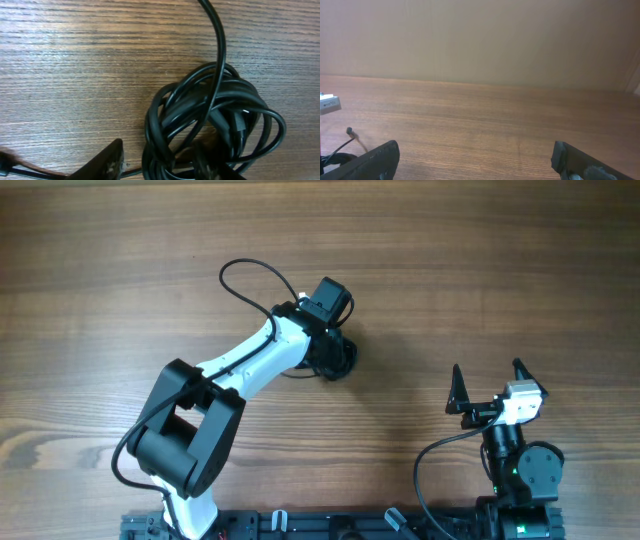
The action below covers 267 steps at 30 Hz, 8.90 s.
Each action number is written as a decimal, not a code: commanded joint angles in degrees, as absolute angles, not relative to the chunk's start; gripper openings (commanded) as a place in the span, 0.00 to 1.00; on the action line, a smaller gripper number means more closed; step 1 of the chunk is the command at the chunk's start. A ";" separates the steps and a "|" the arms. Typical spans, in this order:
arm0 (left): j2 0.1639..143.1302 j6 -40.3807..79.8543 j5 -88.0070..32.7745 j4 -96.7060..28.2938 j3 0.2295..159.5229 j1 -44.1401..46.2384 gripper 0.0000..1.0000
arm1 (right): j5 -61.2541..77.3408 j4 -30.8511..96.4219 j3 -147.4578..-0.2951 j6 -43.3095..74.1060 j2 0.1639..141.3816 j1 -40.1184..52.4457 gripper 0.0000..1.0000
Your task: Untangle cables
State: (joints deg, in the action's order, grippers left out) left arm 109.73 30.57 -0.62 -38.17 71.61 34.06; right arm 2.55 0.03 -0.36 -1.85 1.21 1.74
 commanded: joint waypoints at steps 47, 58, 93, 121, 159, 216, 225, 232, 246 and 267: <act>106.08 33.23 7.14 -44.05 73.28 32.47 0.04 | 2.63 -0.10 -0.30 -2.87 0.93 1.80 1.00; 96.09 37.19 -1.56 -42.59 77.60 27.22 0.04 | 14.35 -1.04 -0.30 48.71 0.97 1.80 1.00; 94.35 -5.61 -46.00 -54.54 77.60 24.49 0.04 | 52.62 -23.40 -21.74 65.25 61.17 1.83 0.84; 92.92 -5.69 -31.81 -56.14 77.60 30.55 0.04 | 59.11 -62.28 -22.61 79.88 89.47 3.53 0.72; 92.92 -11.51 -21.96 -53.98 77.60 37.12 0.04 | 51.59 -64.01 -22.63 67.16 88.73 3.81 0.05; 93.86 19.68 -6.52 -43.13 77.58 34.00 0.04 | 4.75 -5.15 -35.48 35.92 61.98 33.39 0.93; 93.86 -8.47 -6.57 -51.59 77.58 34.02 0.04 | 25.32 0.93 -35.46 43.86 62.41 18.50 0.84; 93.86 -20.86 -18.17 -53.01 77.58 34.02 0.04 | 54.96 0.34 -35.44 43.94 74.06 7.11 0.66; 93.86 -20.84 -18.22 -55.35 77.58 34.02 0.04 | 68.62 -29.47 -35.44 71.48 97.30 7.09 0.59; 93.86 -18.61 -24.47 -50.02 77.58 34.02 0.04 | 55.42 -33.19 -35.40 104.07 97.30 7.70 0.42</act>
